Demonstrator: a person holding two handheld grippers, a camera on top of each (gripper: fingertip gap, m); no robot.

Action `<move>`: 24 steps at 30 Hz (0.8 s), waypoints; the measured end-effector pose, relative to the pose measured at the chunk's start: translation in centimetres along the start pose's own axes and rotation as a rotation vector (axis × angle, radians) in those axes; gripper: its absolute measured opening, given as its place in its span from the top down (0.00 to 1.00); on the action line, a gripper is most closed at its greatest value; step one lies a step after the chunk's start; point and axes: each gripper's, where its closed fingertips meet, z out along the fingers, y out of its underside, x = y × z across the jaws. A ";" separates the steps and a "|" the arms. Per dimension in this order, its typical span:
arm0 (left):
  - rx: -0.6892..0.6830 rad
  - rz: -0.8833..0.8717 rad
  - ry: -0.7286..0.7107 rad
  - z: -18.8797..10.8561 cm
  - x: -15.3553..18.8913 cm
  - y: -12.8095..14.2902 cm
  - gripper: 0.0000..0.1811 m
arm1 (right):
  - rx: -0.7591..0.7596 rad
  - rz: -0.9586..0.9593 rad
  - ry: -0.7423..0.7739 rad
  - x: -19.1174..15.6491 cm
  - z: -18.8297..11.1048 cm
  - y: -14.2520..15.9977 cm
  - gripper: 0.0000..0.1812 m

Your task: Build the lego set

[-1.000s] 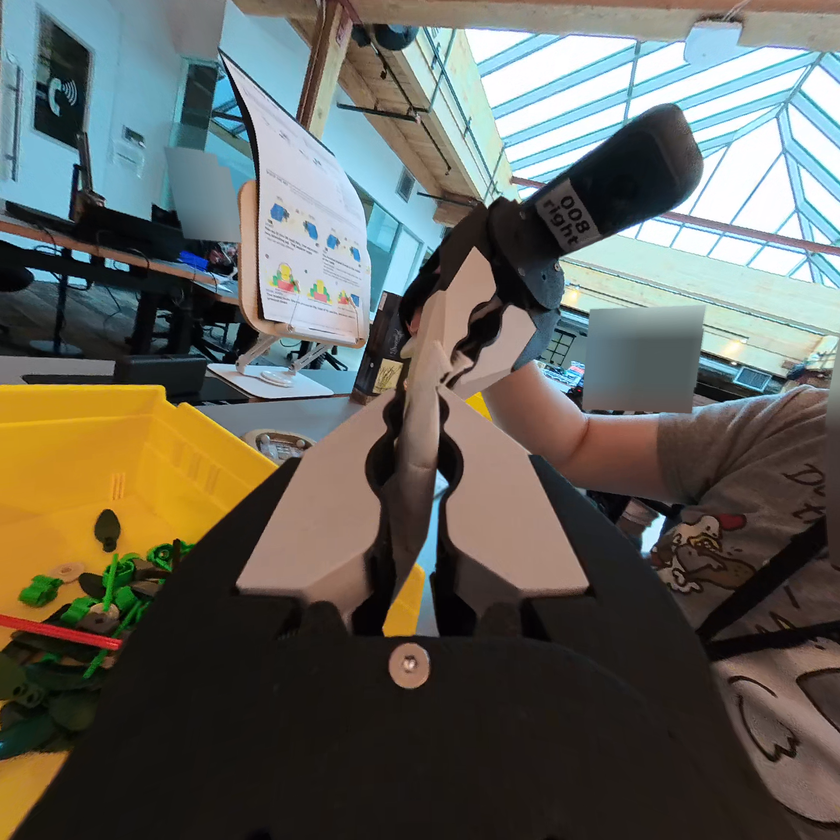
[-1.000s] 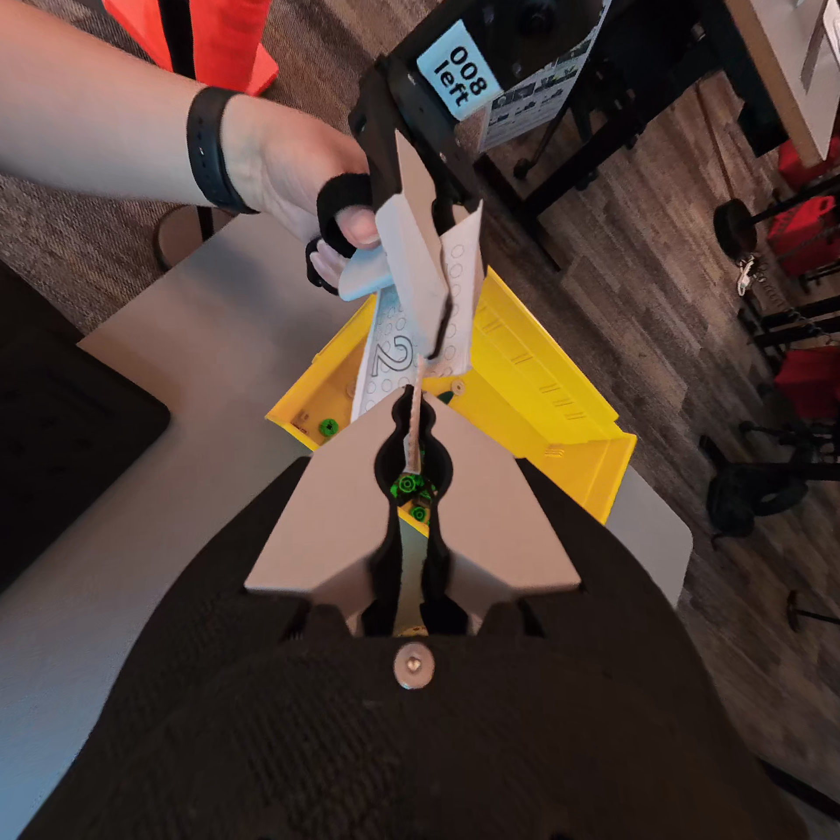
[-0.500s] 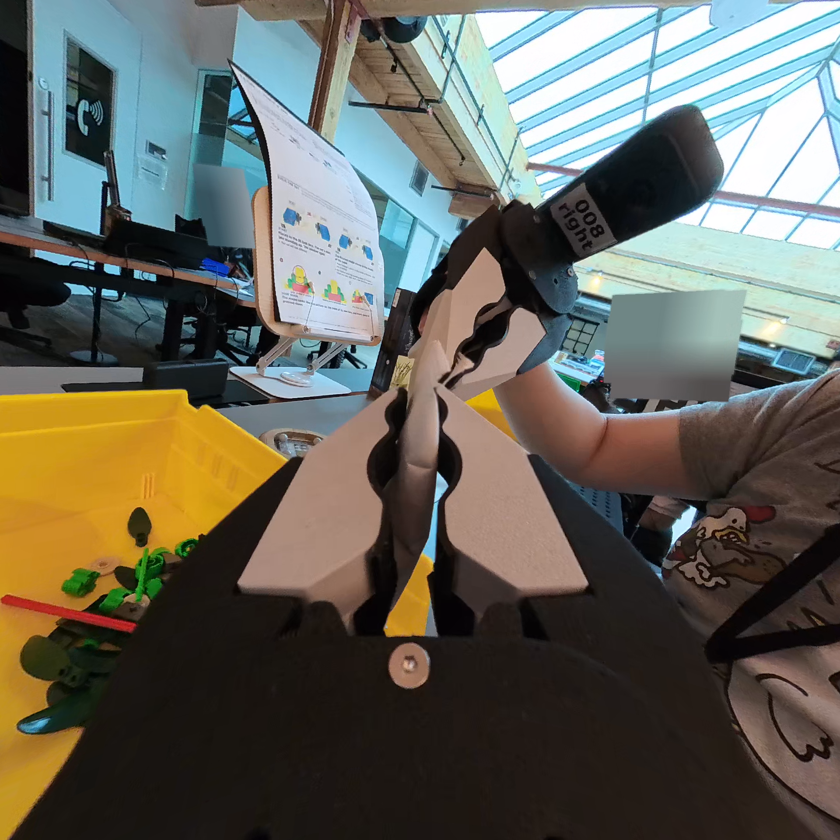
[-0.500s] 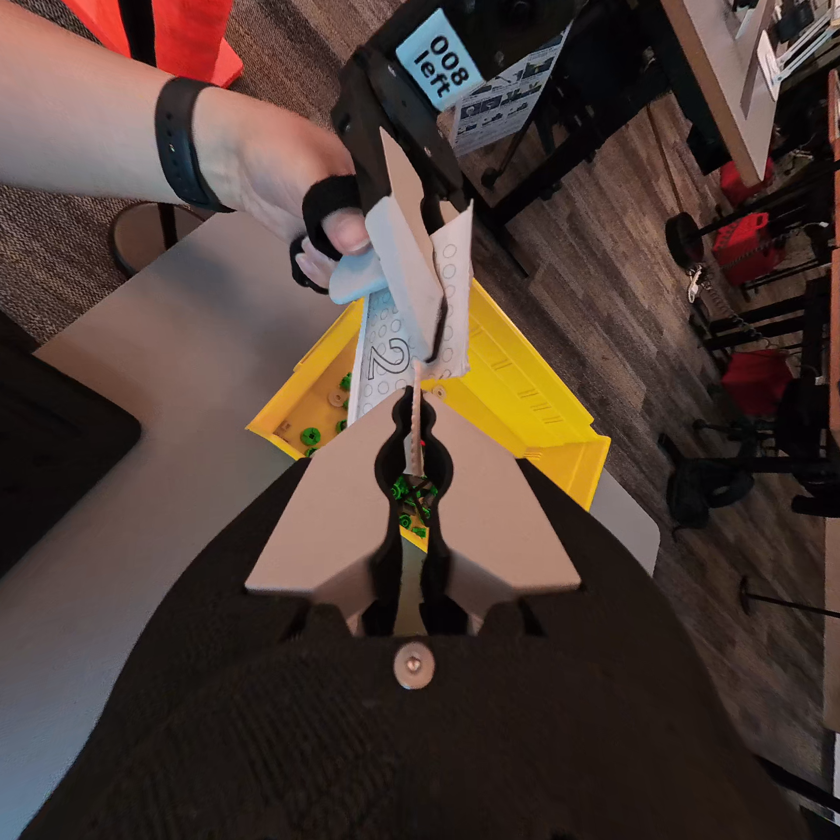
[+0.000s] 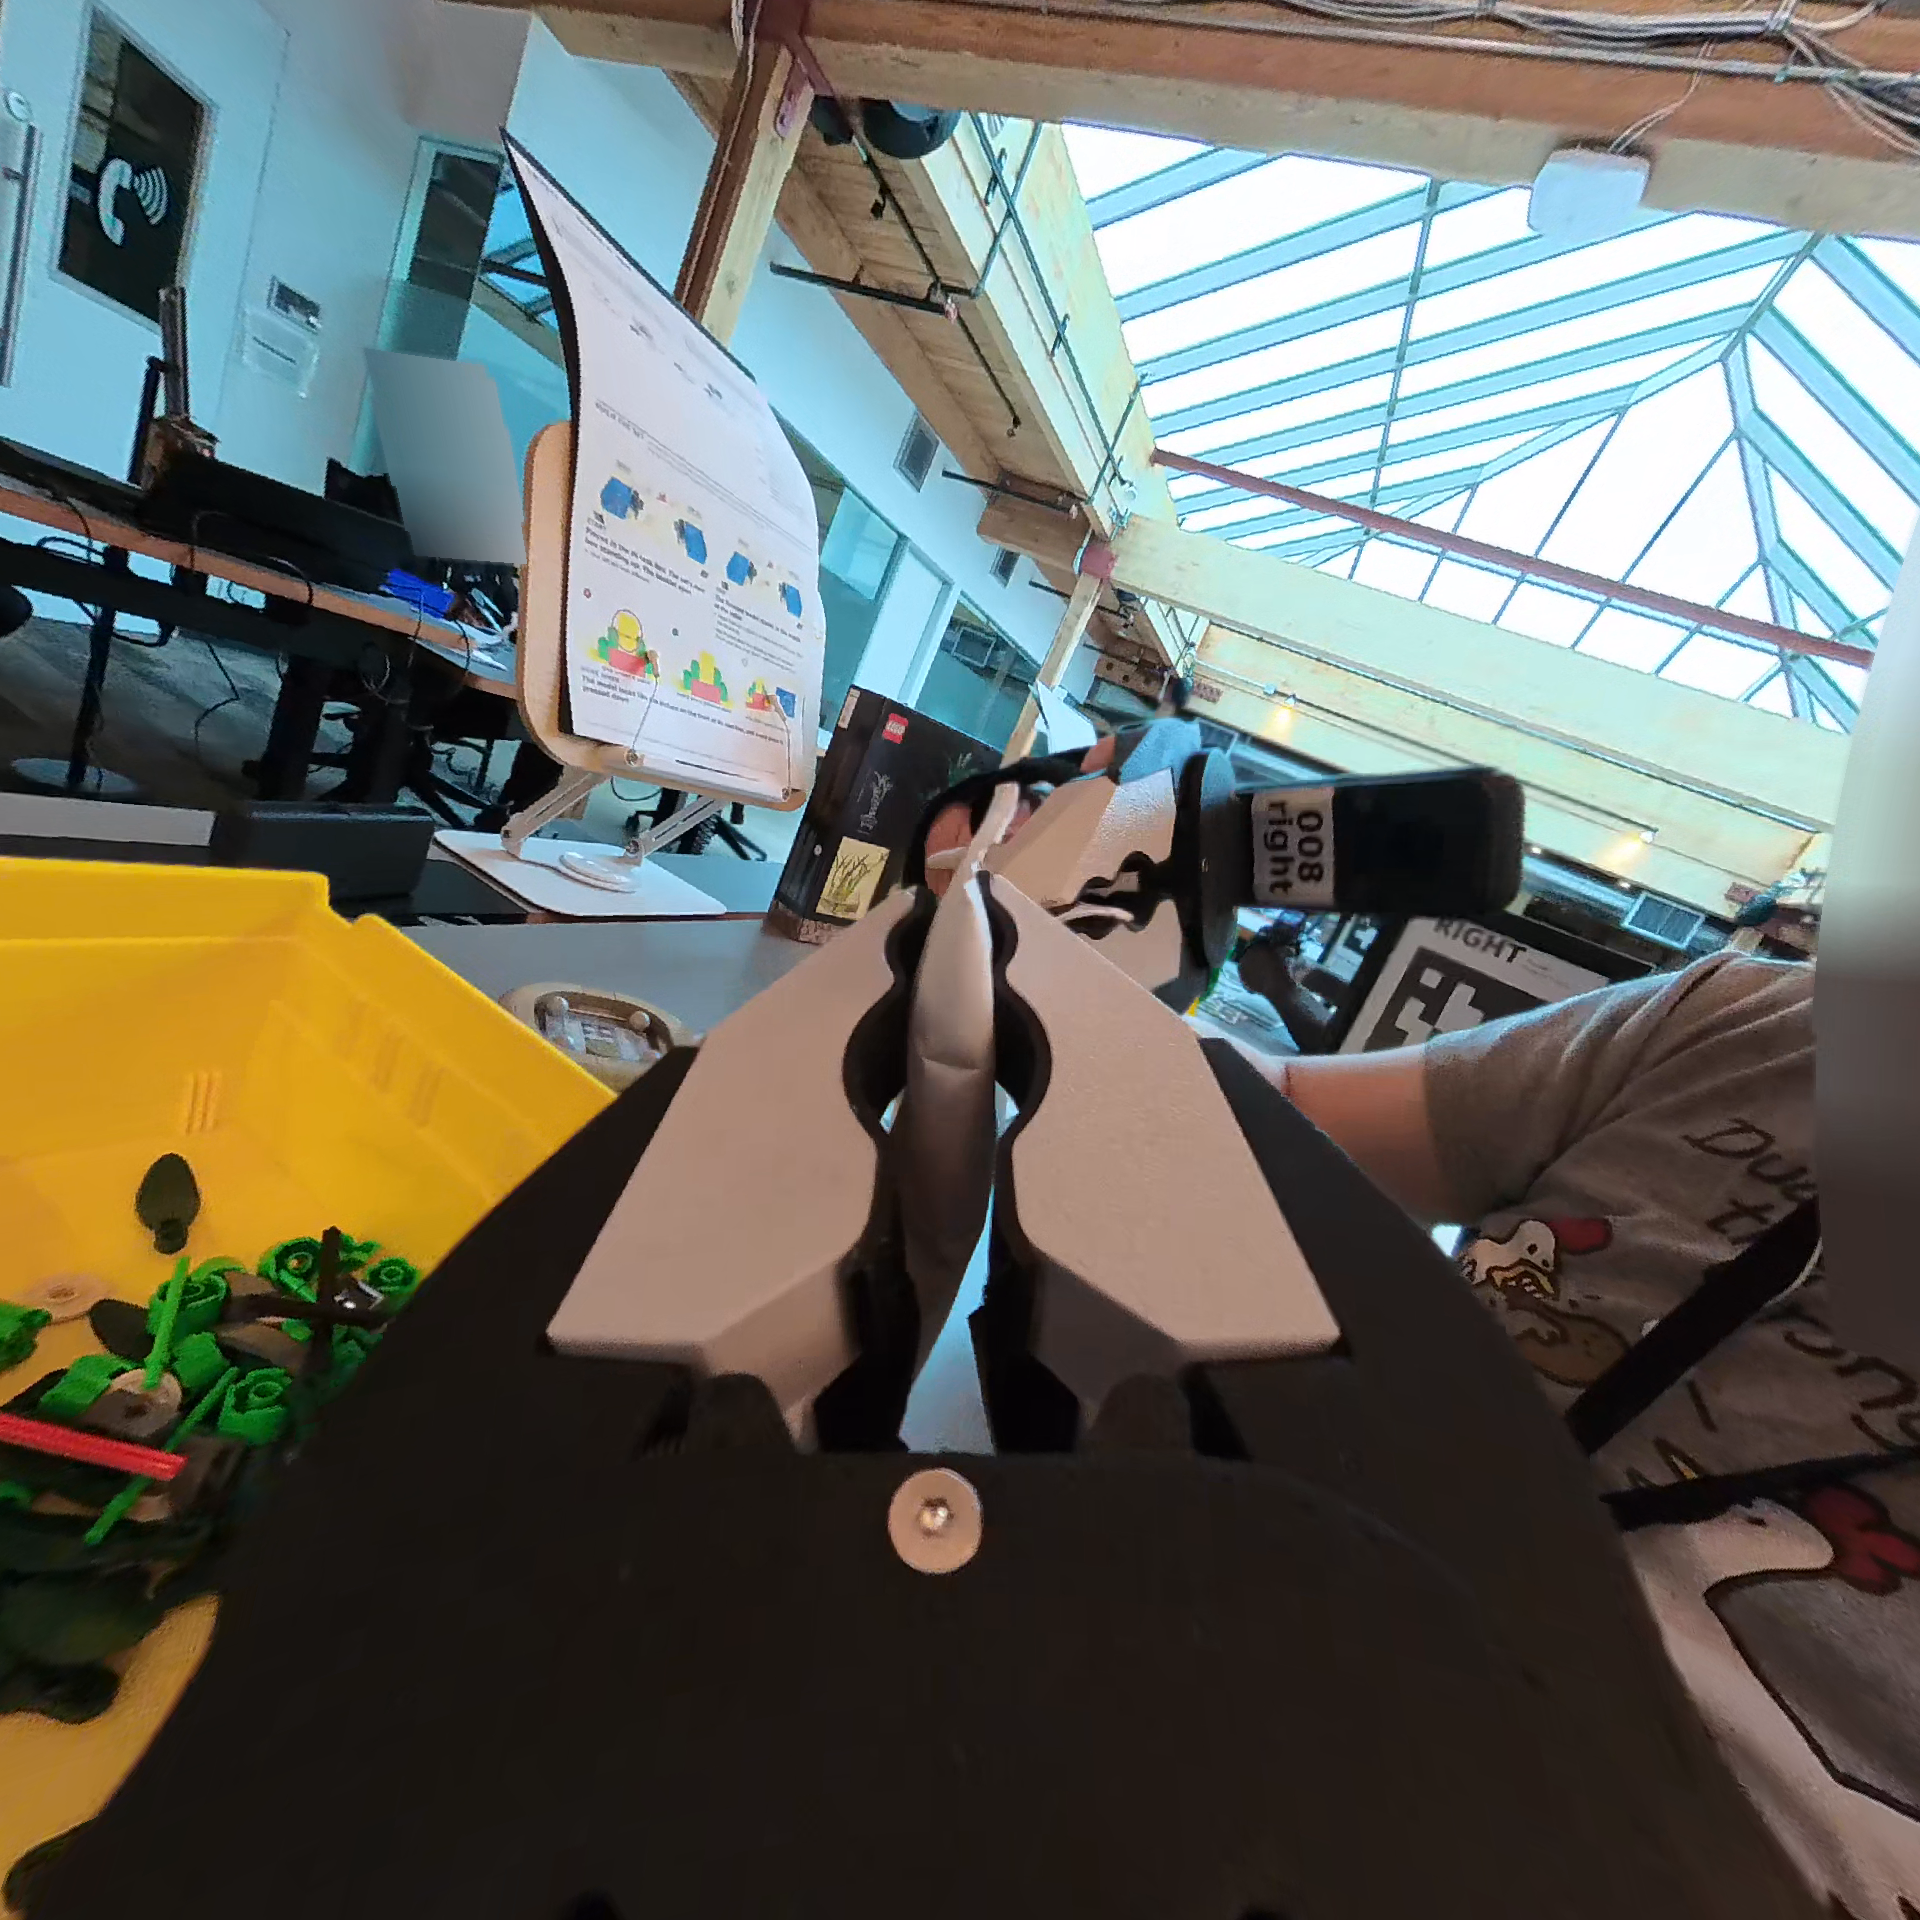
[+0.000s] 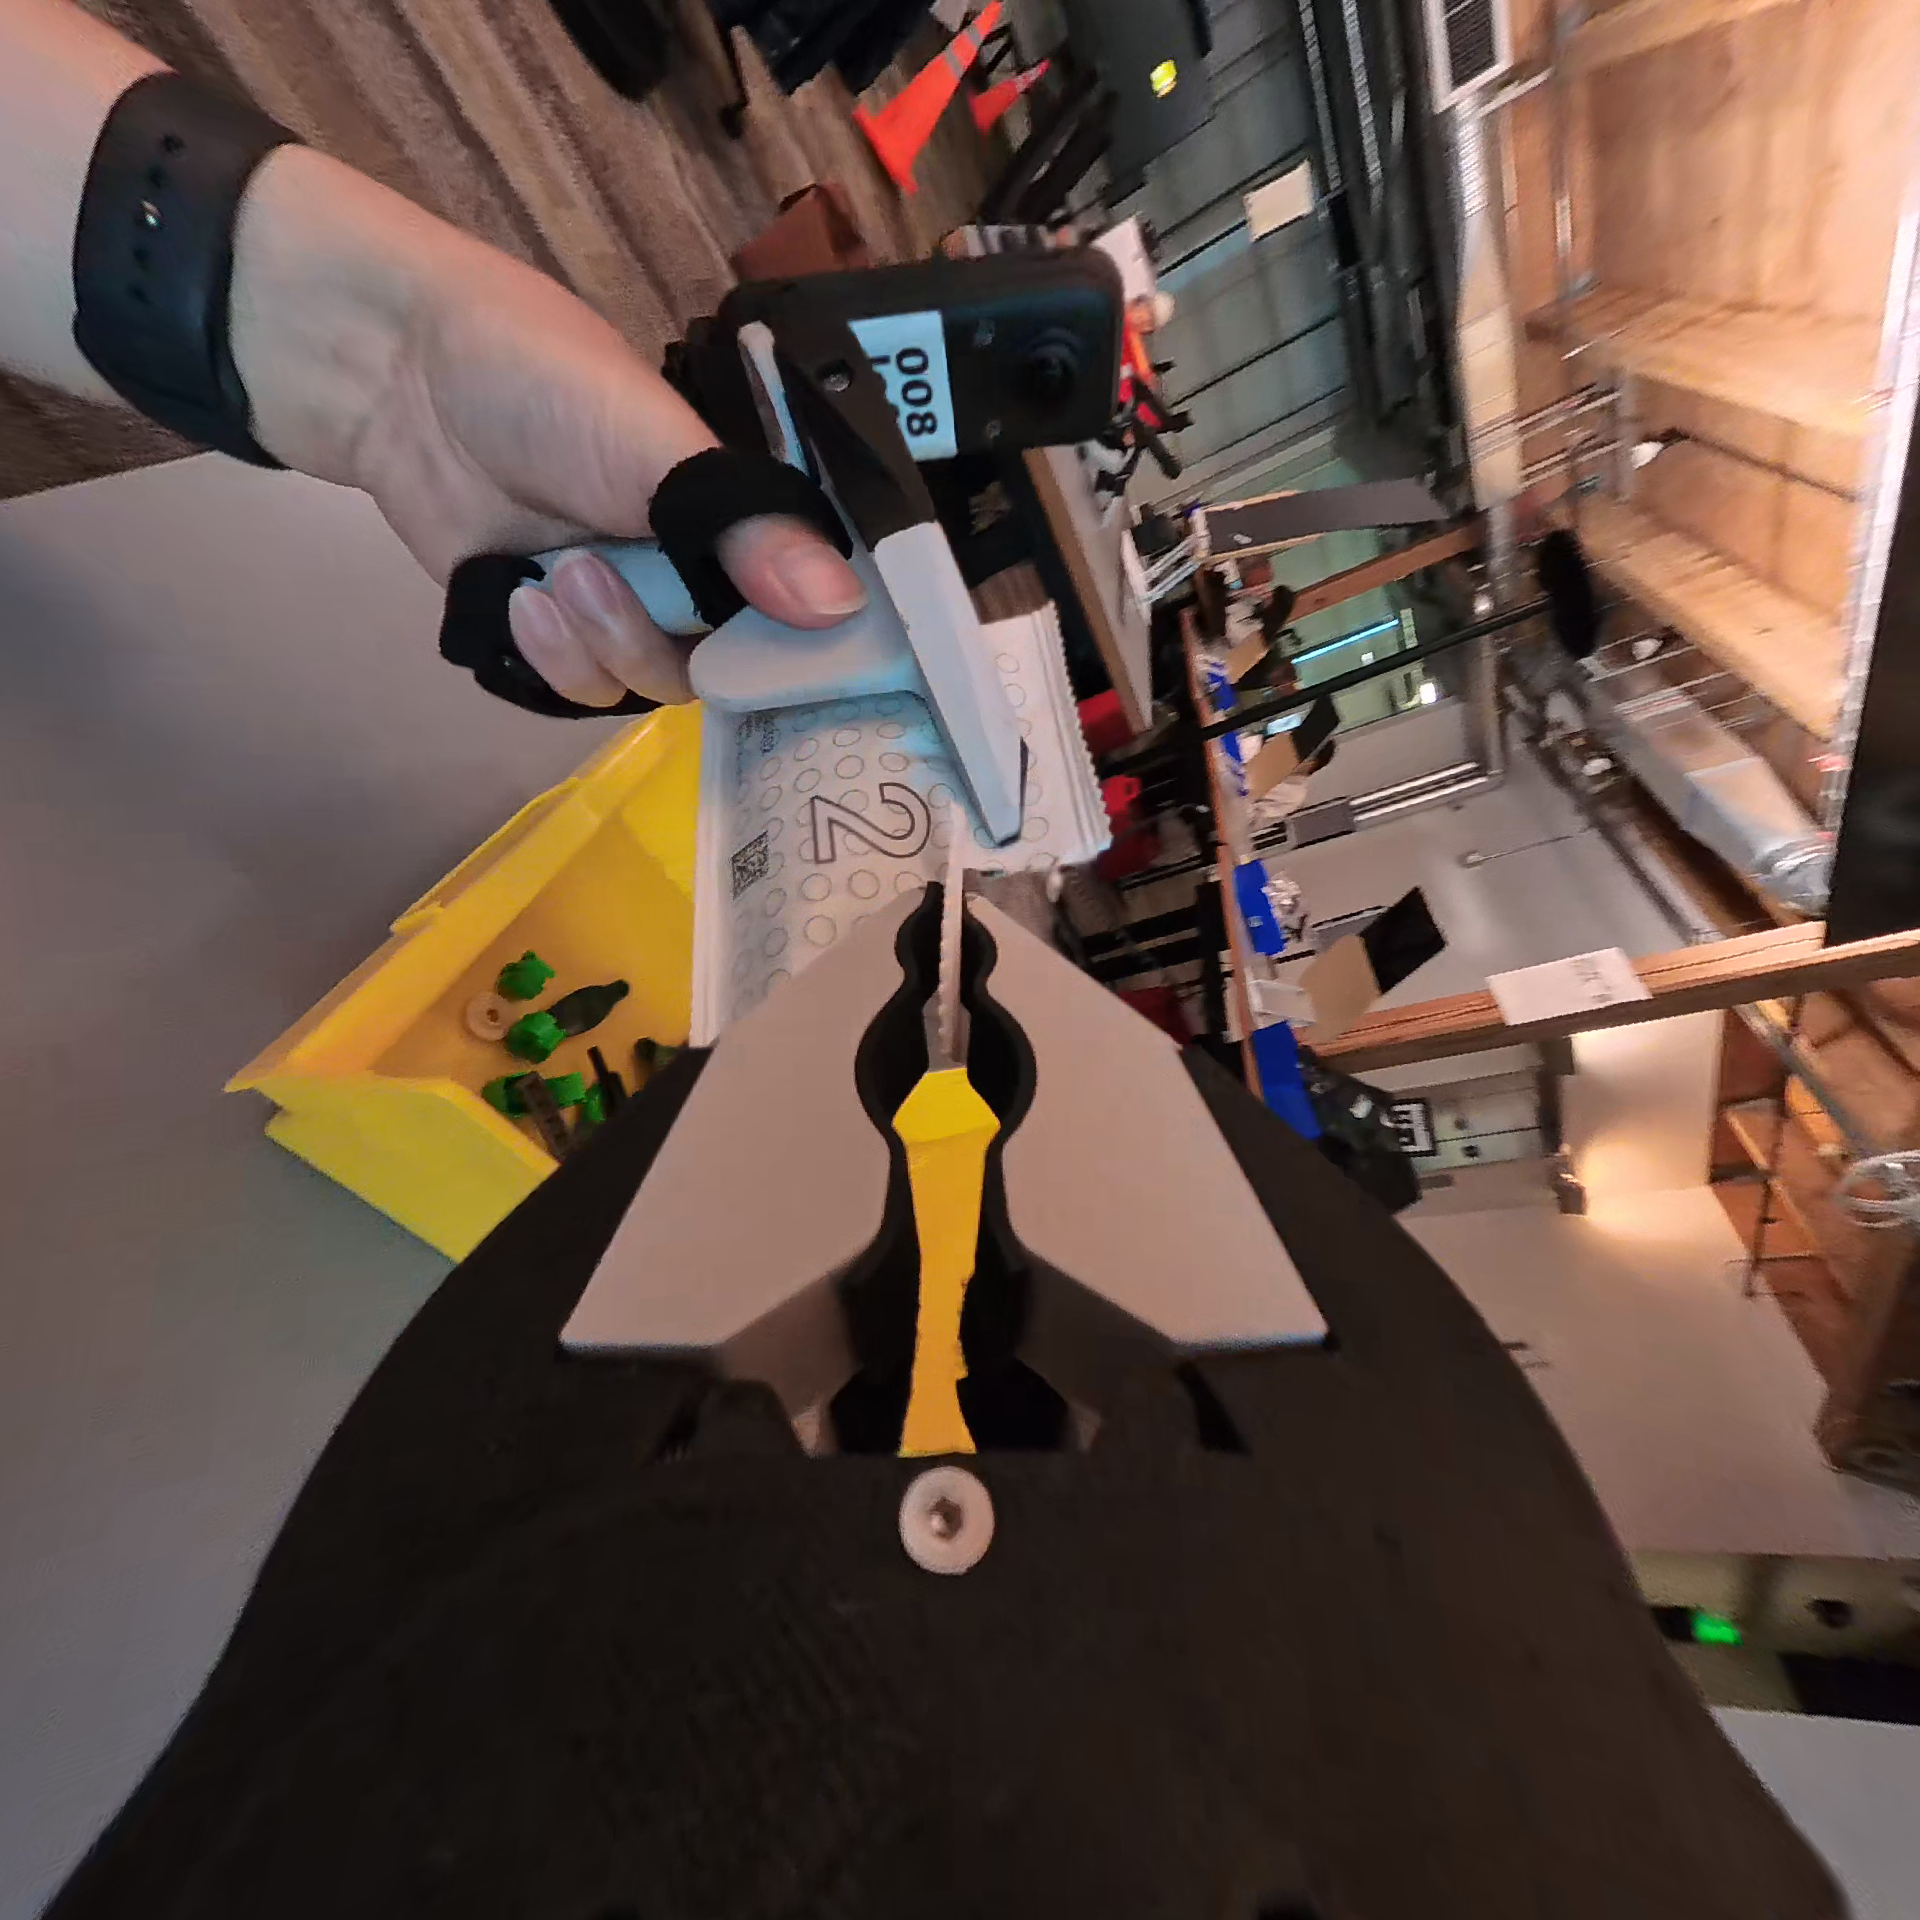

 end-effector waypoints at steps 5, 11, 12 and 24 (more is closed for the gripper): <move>0.006 -0.012 0.014 0.2 0.4 -0.2 0.97 | 0.033 0.011 0.102 0.3 -0.4 -0.4 1.00; 0.009 -0.029 0.028 0.3 0.6 -0.1 0.97 | 0.062 0.048 0.154 0.3 -0.7 -0.6 1.00; 0.009 -0.030 0.030 0.3 0.5 -0.1 0.97 | 0.063 0.046 0.169 0.2 -0.7 -0.6 1.00; 0.008 -0.102 0.046 0.2 -0.8 1.1 0.97 | 0.099 0.141 0.174 -0.9 -0.6 0.2 1.00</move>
